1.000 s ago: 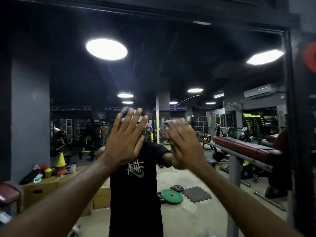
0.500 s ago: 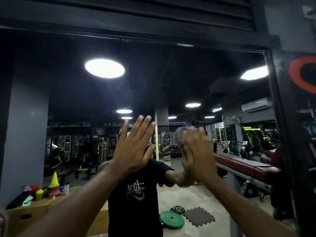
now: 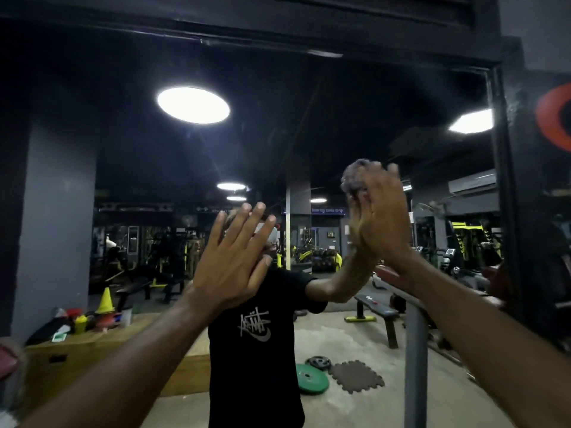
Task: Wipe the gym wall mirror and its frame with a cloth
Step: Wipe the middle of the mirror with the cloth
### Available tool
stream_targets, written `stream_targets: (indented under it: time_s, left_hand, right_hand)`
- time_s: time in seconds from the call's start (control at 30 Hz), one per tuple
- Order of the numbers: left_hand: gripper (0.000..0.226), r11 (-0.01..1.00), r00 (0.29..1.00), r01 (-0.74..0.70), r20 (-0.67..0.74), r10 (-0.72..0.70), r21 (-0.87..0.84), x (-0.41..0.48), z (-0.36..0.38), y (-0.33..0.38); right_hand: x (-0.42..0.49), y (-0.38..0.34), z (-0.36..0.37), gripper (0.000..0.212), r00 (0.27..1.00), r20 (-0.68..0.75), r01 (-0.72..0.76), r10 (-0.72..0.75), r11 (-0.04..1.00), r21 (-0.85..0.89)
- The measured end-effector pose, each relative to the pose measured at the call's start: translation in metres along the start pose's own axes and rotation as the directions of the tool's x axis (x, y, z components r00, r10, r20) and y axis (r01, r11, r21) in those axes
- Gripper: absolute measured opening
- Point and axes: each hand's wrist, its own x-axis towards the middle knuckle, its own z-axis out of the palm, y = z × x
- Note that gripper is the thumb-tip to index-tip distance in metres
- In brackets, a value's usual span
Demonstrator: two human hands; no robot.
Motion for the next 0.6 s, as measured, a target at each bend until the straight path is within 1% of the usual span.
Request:
stream_targets:
  time_s: [0.03, 0.07, 0.1, 0.13, 0.17, 0.2, 0.23, 0.27, 0.3, 0.33, 0.37, 0.4, 0.43, 0.47, 0.5, 0.53, 0.57, 0.6]
  left_hand:
    - [0.071, 1.000, 1.000, 0.001, 0.005, -0.001, -0.002, -0.005, 0.002, 0.007]
    - [0.071, 1.000, 1.000, 0.015, 0.007, -0.015, -0.001, -0.007, 0.004, 0.012]
    - [0.071, 1.000, 1.000, 0.025, 0.006, -0.025, 0.006, -0.008, 0.005, 0.014]
    - [0.072, 0.999, 1.000, 0.030, 0.003, -0.030, 0.016, -0.008, 0.006, 0.016]
    - [0.072, 0.999, 0.999, 0.032, -0.001, -0.032, 0.025, -0.008, 0.007, 0.016]
    - [0.073, 0.999, 0.999, 0.033, 0.001, -0.033, 0.030, -0.009, 0.007, 0.015]
    - [0.073, 0.999, 0.999, 0.036, 0.000, -0.036, 0.030, -0.009, 0.006, 0.015]
    - [0.073, 0.999, 0.999, 0.035, -0.002, -0.035, 0.026, -0.008, 0.005, 0.017]
    - [0.073, 1.000, 1.000, 0.019, -0.003, -0.019, 0.018, -0.006, 0.003, 0.021]
    - [0.072, 1.000, 1.000, -0.013, 0.000, 0.013, 0.009, -0.004, 0.002, 0.027]
    - [0.071, 0.999, 0.999, -0.049, 0.007, 0.049, 0.004, -0.003, 0.002, 0.035]
    - [0.071, 0.997, 0.997, -0.072, 0.019, 0.072, 0.007, -0.001, 0.004, 0.044]
    - [0.072, 0.997, 0.997, -0.072, 0.033, 0.072, 0.010, 0.000, 0.006, 0.052]
    - [0.073, 0.999, 0.998, -0.051, 0.046, 0.051, 0.010, 0.000, 0.009, 0.059]
    - [0.074, 1.000, 0.998, -0.026, 0.051, 0.025, 0.013, -0.001, 0.011, 0.063]
    - [0.075, 1.000, 0.999, -0.008, 0.054, 0.007, 0.016, -0.003, 0.013, 0.065]
    - [0.076, 1.000, 0.998, -0.003, 0.055, 0.002, 0.021, -0.005, 0.015, 0.065]
    - [0.076, 1.000, 0.999, -0.006, 0.051, 0.004, 0.026, -0.005, 0.015, 0.065]
  right_hand:
    - [-0.005, -0.005, 0.002, 0.052, 0.983, -0.086, -0.161, 0.164, 0.986, 0.042]
    - [-0.014, -0.017, 0.007, 0.053, 0.954, -0.160, -0.248, 0.254, 0.967, 0.055]
    - [-0.026, -0.030, 0.015, 0.052, 0.944, -0.189, -0.262, 0.271, 0.963, 0.070]
    - [-0.043, -0.039, 0.023, 0.053, 0.961, -0.166, -0.213, 0.221, 0.975, 0.068]
    - [-0.062, -0.046, 0.029, 0.061, 0.989, -0.095, -0.112, 0.116, 0.993, 0.040]
    - [-0.082, -0.047, 0.034, 0.073, 1.000, -0.007, 0.015, -0.015, 1.000, -0.012]
    - [-0.098, -0.040, 0.030, 0.085, 0.984, 0.074, 0.169, -0.164, 0.984, -0.065]
    - [-0.104, -0.028, 0.021, 0.092, 0.935, 0.149, 0.336, -0.321, 0.938, -0.088]
    - [-0.102, -0.015, 0.008, 0.092, 0.874, 0.219, 0.456, -0.434, 0.888, -0.063]
    - [-0.095, -0.001, -0.005, 0.082, 0.836, 0.253, 0.509, -0.486, 0.860, -0.028]
    - [-0.088, 0.011, -0.014, 0.066, 0.856, 0.254, 0.466, -0.451, 0.885, 0.001]
    - [-0.080, 0.024, -0.021, 0.051, 0.922, 0.196, 0.340, -0.334, 0.940, -0.001]
    - [-0.074, 0.036, -0.023, 0.042, 0.985, 0.097, 0.143, -0.140, 0.989, -0.022]
    - [-0.076, 0.041, -0.022, 0.042, 0.995, -0.022, -0.093, 0.092, 0.995, -0.028]
    - [-0.082, 0.035, -0.015, 0.047, 0.955, -0.112, -0.276, 0.273, 0.961, -0.013]
    - [-0.096, 0.026, -0.005, 0.050, 0.926, -0.147, -0.354, 0.347, 0.935, -0.024]
    - [-0.116, 0.014, 0.005, 0.053, 0.942, -0.117, -0.323, 0.314, 0.944, -0.069]
    - [-0.136, 0.001, 0.009, 0.057, 0.979, -0.040, -0.205, 0.202, 0.974, -0.093]
